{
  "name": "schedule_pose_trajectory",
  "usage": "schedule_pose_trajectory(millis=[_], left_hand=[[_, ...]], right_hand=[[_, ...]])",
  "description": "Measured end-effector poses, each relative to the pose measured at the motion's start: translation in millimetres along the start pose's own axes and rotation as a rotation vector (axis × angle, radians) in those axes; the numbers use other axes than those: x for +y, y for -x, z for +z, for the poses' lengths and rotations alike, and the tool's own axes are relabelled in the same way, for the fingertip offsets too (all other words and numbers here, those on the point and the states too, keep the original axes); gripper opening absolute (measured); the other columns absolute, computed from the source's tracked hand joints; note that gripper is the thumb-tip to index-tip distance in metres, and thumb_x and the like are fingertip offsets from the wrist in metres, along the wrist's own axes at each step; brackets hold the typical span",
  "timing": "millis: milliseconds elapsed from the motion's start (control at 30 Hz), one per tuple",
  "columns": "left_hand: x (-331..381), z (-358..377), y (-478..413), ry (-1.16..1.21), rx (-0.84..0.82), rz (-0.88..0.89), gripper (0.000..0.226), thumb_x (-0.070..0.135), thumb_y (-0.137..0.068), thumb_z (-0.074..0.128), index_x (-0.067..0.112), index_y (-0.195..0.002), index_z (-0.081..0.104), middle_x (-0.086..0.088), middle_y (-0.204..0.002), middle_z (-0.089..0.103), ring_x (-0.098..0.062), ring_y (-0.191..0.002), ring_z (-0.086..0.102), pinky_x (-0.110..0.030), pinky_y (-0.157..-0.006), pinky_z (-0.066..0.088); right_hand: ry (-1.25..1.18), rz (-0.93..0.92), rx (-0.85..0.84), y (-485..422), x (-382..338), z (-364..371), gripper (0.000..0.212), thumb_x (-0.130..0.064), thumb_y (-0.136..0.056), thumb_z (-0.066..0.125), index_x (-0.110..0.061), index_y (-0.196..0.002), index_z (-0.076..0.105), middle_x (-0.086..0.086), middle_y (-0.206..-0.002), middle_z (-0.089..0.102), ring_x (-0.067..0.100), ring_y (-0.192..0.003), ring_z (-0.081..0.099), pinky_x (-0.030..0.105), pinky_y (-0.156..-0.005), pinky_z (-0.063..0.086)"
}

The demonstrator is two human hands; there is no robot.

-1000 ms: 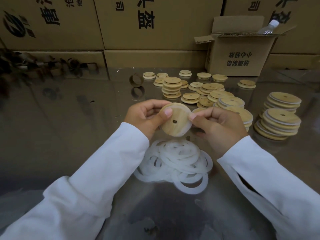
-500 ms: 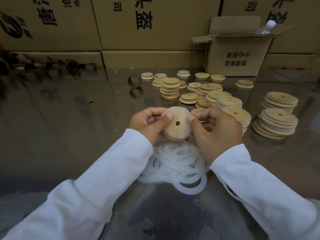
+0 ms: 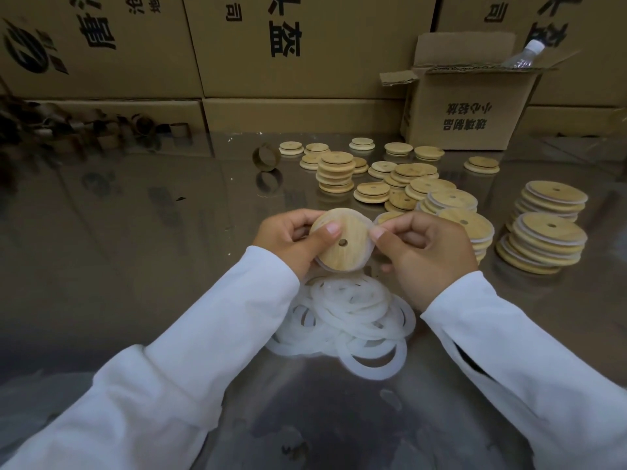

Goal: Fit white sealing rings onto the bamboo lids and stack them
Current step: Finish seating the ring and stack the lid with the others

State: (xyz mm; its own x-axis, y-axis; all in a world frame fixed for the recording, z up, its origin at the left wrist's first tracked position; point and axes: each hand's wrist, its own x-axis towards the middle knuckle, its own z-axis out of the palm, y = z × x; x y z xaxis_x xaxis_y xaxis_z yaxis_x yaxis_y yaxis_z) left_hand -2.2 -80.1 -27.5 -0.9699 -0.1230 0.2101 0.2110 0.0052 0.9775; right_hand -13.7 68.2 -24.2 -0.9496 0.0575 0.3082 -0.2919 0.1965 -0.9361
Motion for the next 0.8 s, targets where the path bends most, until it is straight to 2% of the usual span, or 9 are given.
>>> schedule_pose_trajectory(millis=[100,233,400,633,800], left_hand=[[2.4,-0.3,-0.1,-0.010,0.011,0.013,0.010,0.009,-0.084,0.061,0.017,-0.083,0.067,0.002,-0.070,0.069,-0.011,-0.067,0.066,-0.029,-0.066,0.057],[5.5,-0.7,-0.5,-0.037,0.029,0.038,0.012,0.010,-0.084,0.061,0.020,-0.084,0.066,0.000,-0.076,0.068,-0.017,-0.075,0.064,-0.038,-0.075,0.055],[5.7,-1.7,0.4,-0.018,0.046,0.024,0.014,0.009,-0.085,0.060,0.021,-0.083,0.067,0.006,-0.070,0.069,-0.018,-0.074,0.063,-0.042,-0.077,0.054],[1.8,-0.8,2.5,-0.023,0.080,0.008,0.006,0.010,-0.083,0.063,0.015,-0.082,0.066,-0.004,-0.074,0.067,-0.017,-0.069,0.062,-0.027,-0.061,0.056],[2.0,2.7,2.6,0.063,0.097,-0.045,0.005,0.009,-0.083,0.062,0.013,-0.083,0.065,-0.007,-0.078,0.067,-0.020,-0.073,0.065,-0.036,-0.067,0.058]], right_hand=[[-0.013,0.014,-0.012,-1.0,-1.9,-1.2,0.021,-0.012,-0.079,0.068,-0.023,-0.062,0.064,-0.010,-0.061,0.067,0.004,-0.064,0.065,0.026,-0.066,0.055],[0.006,0.018,-0.030,-1.0,-3.2,-3.0,0.020,-0.014,-0.080,0.068,-0.024,-0.063,0.064,-0.011,-0.060,0.066,0.000,-0.062,0.063,0.024,-0.064,0.054],[0.030,-0.023,-0.044,0.6,-3.6,-0.9,0.022,-0.014,-0.080,0.067,-0.026,-0.063,0.062,-0.010,-0.062,0.065,0.003,-0.062,0.062,0.024,-0.064,0.054],[0.046,-0.071,-0.089,4.8,-0.9,0.5,0.012,-0.017,-0.079,0.069,-0.025,-0.071,0.064,-0.007,-0.078,0.068,0.010,-0.075,0.065,0.022,-0.073,0.053],[0.045,-0.079,-0.034,7.3,-0.2,2.8,0.008,-0.020,-0.077,0.071,-0.024,-0.074,0.065,-0.011,-0.074,0.067,0.001,-0.069,0.063,0.009,-0.065,0.050]])
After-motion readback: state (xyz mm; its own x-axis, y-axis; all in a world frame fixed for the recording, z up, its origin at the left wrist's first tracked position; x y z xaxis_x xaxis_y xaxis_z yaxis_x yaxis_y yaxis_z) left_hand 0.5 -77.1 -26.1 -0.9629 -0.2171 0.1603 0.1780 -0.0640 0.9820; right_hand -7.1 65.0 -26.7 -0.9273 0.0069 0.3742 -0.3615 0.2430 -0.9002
